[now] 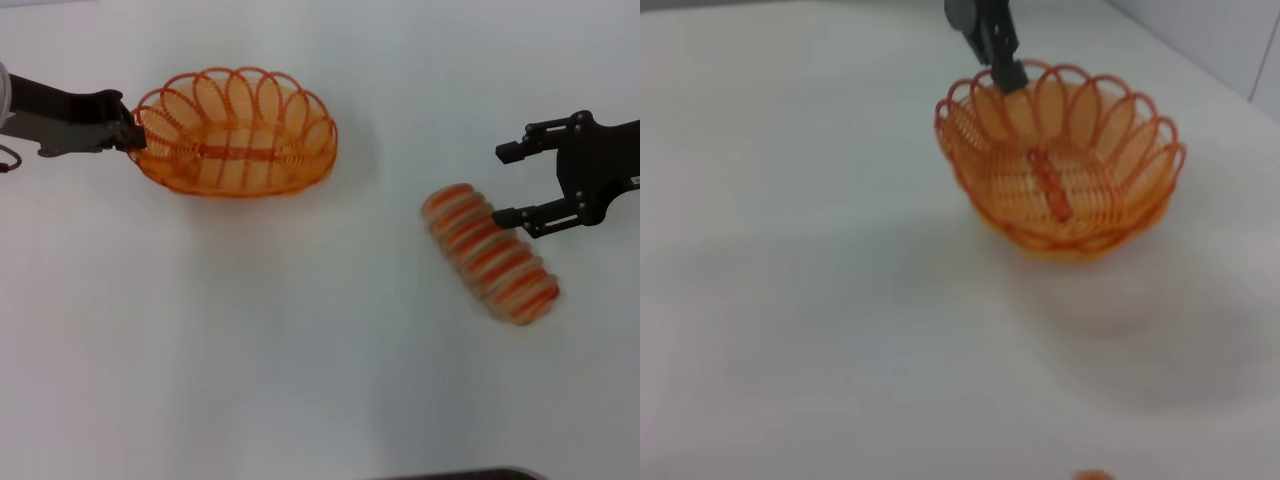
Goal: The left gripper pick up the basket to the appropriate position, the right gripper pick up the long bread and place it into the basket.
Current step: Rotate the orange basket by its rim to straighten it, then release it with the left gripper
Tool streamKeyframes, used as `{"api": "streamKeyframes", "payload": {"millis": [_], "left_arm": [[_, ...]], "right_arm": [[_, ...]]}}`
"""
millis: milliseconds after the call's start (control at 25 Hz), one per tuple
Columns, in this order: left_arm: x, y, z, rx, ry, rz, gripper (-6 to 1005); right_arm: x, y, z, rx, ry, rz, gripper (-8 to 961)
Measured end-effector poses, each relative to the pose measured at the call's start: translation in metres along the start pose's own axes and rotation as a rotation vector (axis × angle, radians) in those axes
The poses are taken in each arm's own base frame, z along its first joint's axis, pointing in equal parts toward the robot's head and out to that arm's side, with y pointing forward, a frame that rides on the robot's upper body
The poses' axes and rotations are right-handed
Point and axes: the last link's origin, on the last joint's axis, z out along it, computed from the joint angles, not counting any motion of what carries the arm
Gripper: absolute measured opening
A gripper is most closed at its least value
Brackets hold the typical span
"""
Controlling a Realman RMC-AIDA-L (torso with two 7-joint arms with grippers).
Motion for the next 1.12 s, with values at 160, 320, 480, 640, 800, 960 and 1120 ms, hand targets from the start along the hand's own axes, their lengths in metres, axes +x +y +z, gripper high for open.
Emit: {"api": "streamKeyframes", "payload": {"millis": [160, 320, 480, 640, 800, 960, 1120], "left_arm": [[-0.003, -0.006, 0.004, -0.01, 0.03, -0.056, 67], [-0.007, -0.01, 0.008, -0.018, 0.038, -0.088, 67], [-0.008, -0.012, 0.01, -0.015, 0.041, -0.099, 67], [-0.009, -0.015, 0.01, -0.008, 0.044, -0.114, 66], [-0.009, -0.018, 0.009, -0.004, 0.047, -0.124, 66], [-0.009, -0.019, 0.008, -0.004, 0.047, -0.129, 185], [-0.01, -0.021, 0.006, -0.001, 0.048, -0.132, 325]], "right_arm": [[0.002, 0.0, 0.0, -0.003, 0.017, -0.019, 820], [0.002, 0.0, 0.0, -0.008, 0.022, -0.034, 820], [0.0, -0.001, 0.001, -0.011, 0.022, -0.041, 820], [-0.001, -0.001, 0.001, -0.015, 0.021, -0.044, 820], [-0.002, -0.002, 0.001, -0.015, 0.022, -0.047, 820], [-0.004, -0.003, 0.001, -0.013, 0.021, -0.052, 819], [-0.005, -0.004, 0.002, -0.012, 0.021, -0.055, 819]]}}
